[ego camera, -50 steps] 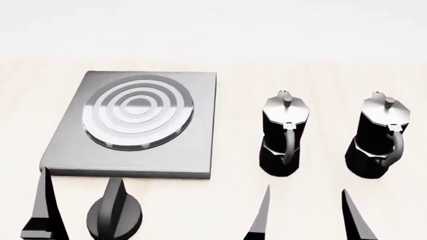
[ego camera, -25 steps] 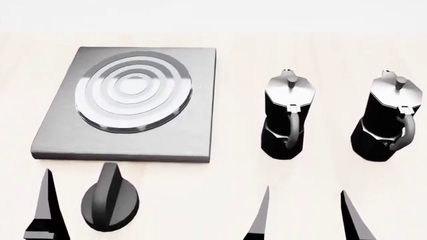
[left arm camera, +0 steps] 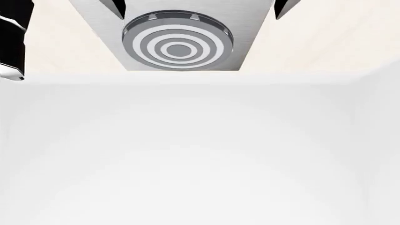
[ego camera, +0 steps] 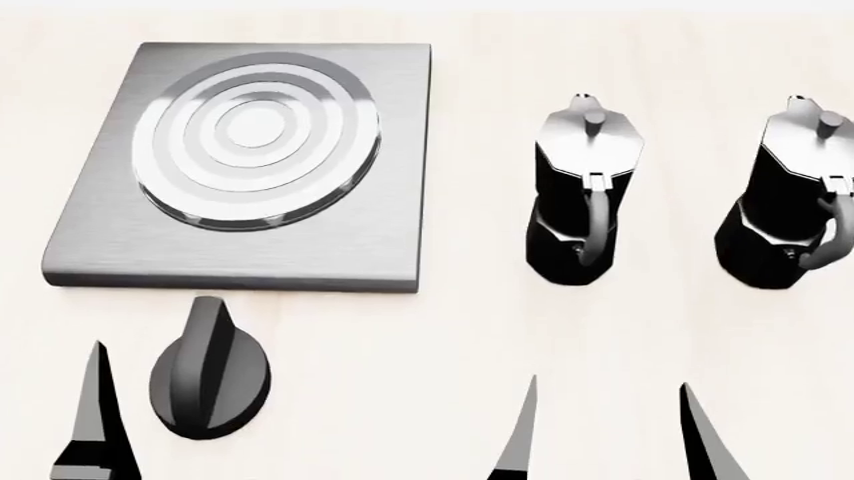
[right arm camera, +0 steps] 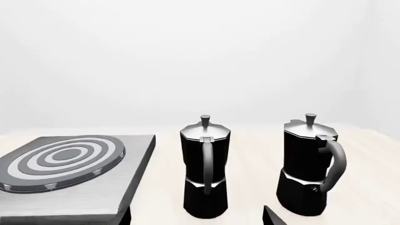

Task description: Turn off the stove.

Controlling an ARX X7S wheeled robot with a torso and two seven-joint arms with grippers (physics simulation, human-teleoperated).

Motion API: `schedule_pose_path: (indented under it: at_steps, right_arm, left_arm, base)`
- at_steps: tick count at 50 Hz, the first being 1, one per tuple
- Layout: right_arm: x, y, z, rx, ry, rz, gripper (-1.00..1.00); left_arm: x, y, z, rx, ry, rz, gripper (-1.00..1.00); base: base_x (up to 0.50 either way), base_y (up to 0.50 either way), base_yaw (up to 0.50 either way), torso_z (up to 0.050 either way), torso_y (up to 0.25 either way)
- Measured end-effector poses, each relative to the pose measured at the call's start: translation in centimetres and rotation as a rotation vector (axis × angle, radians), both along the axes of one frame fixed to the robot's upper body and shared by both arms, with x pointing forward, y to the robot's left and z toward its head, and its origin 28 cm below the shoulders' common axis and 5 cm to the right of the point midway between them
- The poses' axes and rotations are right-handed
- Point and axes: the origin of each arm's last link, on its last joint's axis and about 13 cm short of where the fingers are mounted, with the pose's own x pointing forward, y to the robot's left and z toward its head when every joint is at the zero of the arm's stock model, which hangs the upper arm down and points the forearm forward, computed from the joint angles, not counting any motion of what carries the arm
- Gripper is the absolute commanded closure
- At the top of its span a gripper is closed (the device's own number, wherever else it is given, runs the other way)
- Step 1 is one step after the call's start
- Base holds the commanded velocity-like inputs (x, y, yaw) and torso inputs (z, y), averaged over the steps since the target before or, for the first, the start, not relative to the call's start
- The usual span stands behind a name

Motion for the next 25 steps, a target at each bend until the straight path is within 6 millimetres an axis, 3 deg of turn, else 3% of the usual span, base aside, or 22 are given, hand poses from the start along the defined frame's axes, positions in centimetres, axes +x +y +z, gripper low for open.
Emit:
schedule_pose_path:
  at_steps: [25]
  right_arm:
    - [0.0, 0.04, -0.01, 0.002, 0.0, 0.007, -1.0]
  left_arm:
    - [0.03, -0.03, -0.07, -0.001, 0.005, 0.001, -1.0]
  base:
    - [0.0, 0.0, 0.0, 0.0, -0.098]
